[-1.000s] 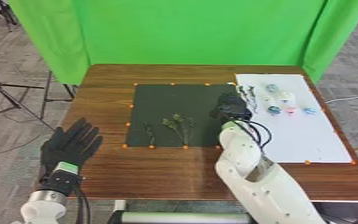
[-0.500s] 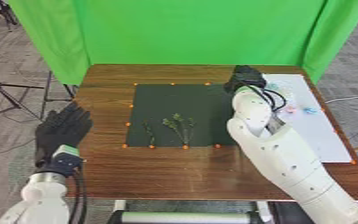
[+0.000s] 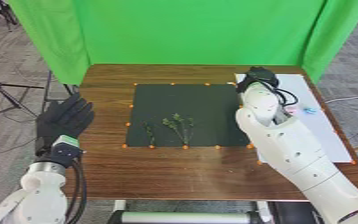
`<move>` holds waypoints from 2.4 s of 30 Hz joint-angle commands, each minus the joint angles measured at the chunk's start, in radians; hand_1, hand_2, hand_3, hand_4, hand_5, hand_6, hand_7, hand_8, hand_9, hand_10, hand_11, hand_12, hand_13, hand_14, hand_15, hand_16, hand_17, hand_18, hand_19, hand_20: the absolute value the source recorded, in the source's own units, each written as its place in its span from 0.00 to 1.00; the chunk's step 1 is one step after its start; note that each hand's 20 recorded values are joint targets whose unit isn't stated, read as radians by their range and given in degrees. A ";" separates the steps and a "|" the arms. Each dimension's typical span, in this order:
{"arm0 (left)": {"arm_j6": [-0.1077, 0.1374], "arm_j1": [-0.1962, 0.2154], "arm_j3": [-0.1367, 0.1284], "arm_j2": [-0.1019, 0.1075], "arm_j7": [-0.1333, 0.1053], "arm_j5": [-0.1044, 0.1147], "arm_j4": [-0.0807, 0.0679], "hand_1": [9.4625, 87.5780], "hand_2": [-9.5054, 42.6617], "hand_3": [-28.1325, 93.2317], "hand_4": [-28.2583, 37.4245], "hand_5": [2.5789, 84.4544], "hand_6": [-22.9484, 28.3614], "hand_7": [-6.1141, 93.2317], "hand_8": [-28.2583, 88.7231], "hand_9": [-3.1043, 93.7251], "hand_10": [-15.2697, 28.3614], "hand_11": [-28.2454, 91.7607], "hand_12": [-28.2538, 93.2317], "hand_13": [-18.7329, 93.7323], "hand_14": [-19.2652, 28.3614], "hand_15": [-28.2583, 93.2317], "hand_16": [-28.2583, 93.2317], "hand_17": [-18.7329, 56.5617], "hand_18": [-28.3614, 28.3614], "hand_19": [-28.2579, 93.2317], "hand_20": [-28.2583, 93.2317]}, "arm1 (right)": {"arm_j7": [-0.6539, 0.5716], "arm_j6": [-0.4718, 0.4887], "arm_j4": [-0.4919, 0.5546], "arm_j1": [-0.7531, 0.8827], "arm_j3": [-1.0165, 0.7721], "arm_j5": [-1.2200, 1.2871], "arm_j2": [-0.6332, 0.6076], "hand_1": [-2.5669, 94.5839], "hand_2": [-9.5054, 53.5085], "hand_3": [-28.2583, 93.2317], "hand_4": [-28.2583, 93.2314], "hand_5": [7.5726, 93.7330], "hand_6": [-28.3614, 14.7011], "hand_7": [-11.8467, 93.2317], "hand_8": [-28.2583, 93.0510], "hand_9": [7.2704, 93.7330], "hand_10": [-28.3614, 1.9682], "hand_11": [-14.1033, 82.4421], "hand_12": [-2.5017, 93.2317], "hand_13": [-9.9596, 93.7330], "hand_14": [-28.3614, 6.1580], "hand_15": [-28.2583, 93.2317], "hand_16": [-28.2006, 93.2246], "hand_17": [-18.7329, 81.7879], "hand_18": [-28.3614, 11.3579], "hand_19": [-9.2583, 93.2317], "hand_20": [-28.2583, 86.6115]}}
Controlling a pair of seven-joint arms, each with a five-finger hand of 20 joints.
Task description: Arrange flowers
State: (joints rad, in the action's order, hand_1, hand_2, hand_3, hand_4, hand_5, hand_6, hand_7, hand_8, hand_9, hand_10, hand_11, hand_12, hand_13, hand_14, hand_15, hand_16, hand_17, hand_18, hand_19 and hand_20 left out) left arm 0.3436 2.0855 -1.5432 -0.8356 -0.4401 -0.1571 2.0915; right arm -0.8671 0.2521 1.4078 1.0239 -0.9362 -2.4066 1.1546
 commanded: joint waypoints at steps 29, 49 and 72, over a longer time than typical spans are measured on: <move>0.000 0.078 -0.004 -0.057 0.012 0.090 0.029 0.23 0.55 0.83 0.00 0.53 0.59 0.30 0.14 0.49 0.68 0.47 0.34 0.46 0.74 0.65 0.17 0.20 0.78 0.60 0.34 | 0.016 -0.099 0.043 0.164 -0.032 0.022 -0.070 0.54 0.10 0.85 0.02 0.74 0.58 0.56 0.42 0.81 0.48 0.57 0.49 0.86 0.55 0.79 0.52 0.72 0.15 1.00 0.65; -0.021 0.114 -0.062 -0.033 -0.014 0.153 0.049 0.23 0.55 0.83 0.00 0.51 0.59 0.31 0.14 0.47 0.68 0.48 0.34 0.45 0.74 0.65 0.17 0.20 0.78 0.60 0.33 | -0.051 -0.238 0.525 0.433 -0.157 0.326 -0.073 0.54 0.10 0.85 0.03 0.73 0.56 0.58 0.41 0.81 0.45 0.59 0.50 0.87 0.54 0.79 0.52 0.73 0.14 1.00 0.66; -0.027 0.116 -0.051 -0.051 -0.001 0.164 0.042 0.23 0.55 0.83 0.00 0.51 0.58 0.31 0.14 0.47 0.68 0.48 0.34 0.45 0.74 0.65 0.17 0.20 0.78 0.60 0.33 | -0.027 -0.450 0.553 0.657 -0.247 0.443 0.105 0.53 0.11 0.85 0.03 0.72 0.57 0.60 0.40 0.83 0.43 0.61 0.47 0.89 0.60 0.78 0.52 0.77 0.16 1.00 0.67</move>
State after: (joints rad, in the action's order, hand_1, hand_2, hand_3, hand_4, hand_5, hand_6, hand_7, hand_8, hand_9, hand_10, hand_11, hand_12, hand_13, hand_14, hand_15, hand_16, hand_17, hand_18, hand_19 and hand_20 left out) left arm 0.3297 2.1877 -1.5971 -0.8777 -0.4459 0.0006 2.1324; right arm -0.9772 -0.0458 1.9508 1.6072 -1.1601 -2.0685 1.2592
